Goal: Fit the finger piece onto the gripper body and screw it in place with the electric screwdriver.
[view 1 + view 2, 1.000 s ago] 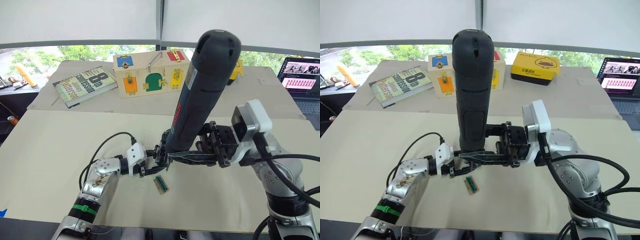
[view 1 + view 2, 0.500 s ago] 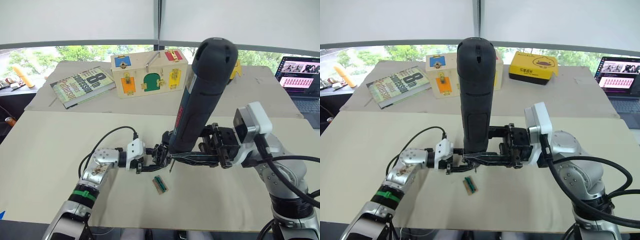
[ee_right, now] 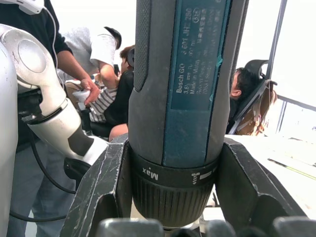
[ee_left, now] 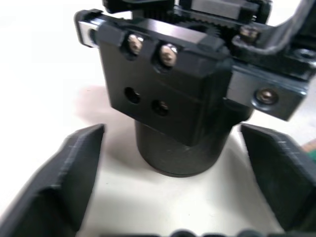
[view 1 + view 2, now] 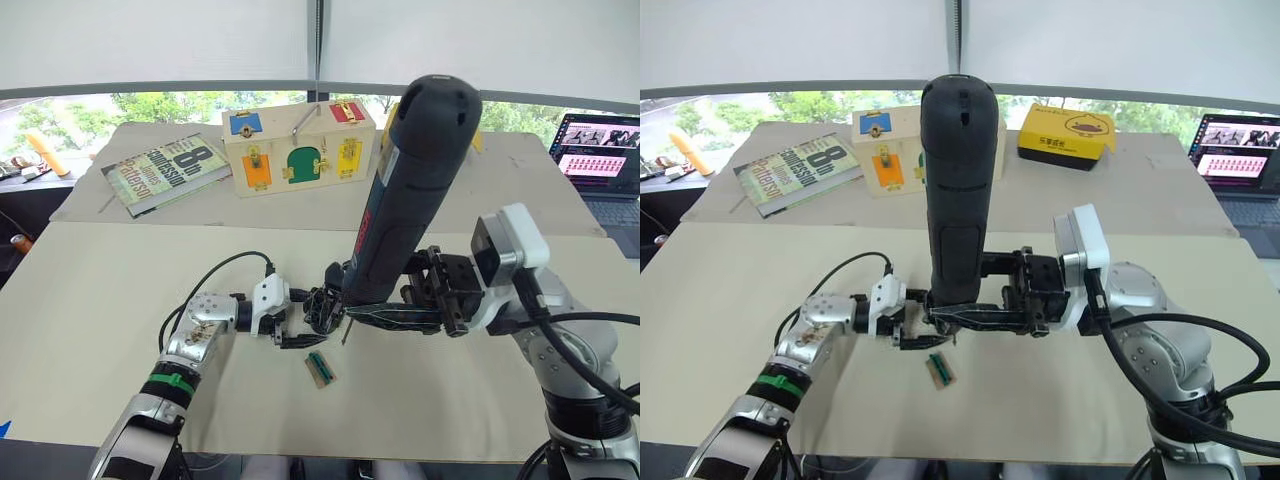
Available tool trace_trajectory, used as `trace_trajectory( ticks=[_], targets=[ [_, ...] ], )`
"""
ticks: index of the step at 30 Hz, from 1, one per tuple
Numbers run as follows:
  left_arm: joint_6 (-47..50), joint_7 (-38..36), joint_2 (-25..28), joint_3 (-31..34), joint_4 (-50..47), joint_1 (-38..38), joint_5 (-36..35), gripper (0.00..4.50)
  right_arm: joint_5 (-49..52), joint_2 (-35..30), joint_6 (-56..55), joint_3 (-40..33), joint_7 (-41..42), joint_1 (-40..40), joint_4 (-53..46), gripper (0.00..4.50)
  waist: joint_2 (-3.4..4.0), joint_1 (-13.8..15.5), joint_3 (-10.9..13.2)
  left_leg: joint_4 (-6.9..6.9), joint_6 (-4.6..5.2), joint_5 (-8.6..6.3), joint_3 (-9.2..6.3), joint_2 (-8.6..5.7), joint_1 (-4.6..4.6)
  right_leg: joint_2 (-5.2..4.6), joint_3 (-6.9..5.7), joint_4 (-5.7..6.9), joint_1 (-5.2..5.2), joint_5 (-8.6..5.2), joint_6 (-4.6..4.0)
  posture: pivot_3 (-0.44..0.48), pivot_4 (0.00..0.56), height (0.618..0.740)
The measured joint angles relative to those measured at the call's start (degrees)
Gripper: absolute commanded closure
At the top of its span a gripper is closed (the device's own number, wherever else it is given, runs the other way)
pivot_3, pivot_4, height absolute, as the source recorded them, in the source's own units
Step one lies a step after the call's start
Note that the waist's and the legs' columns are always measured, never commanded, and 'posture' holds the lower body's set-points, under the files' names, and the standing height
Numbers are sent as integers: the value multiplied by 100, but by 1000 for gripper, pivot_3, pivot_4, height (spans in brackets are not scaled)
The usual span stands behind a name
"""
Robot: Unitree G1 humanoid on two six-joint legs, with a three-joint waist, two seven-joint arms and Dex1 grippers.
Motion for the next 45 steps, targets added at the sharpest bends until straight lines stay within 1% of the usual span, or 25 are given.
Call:
trace_trajectory(
  ticks=[5, 9, 13, 18, 25, 45],
  targets=[
    [149, 136, 101, 222, -563, 553, -209, 35, 0, -1, 0, -7, 1, 9, -6, 2552, 1, -67, 0, -1, -1, 0, 0, 4, 2, 0, 1, 0, -2, 0, -1, 0, 150, 740],
    [199, 300, 147, 228, -1011, 876, -184, 35, 0, 0, 0, -9, -5, 12, -12, 2552, 1, -55, 0, 0, 0, 0, -1, 1, 1, -7, 1, 0, -2, 0, -1, 0, 150, 740],
    [353, 677, 96, 173, -1367, 1058, -62, 35, -3, -1, 0, -11, -10, 52, -22, 2552, 1, -30, 0, 0, 0, 0, -2, 0, 0, -8, 0, 0, -2, 0, -1, 0, 150, 740],
    [431, 1091, -79, 88, -1509, 1120, 116, 35, -7, 0, 0, -11, -19, 52, -23, 2552, 2, 51, -1, 1, 0, 0, -3, -5, 0, -14, -1, 0, 0, 1, 0, 0, 150, 740],
    [513, 1336, -202, -8, -1576, 1118, 260, 35, -10, 1, -1, -11, -33, 52, -24, 2552, 5, 98, -4, 1, 3, 1, -4, -9, 0, -21, -2, -1, 4, 3, 3, 0, 150, 740],
    [989, 1431, -415, -212, -1716, 967, 289, 35, -14, 9, -1, -5, -104, 28, -28, 2552, 4, 128, -6, 1, 6, 2, -7, -14, -1, -22, -3, -3, 6, 4, 6, 0, 150, 740]
  ],
)
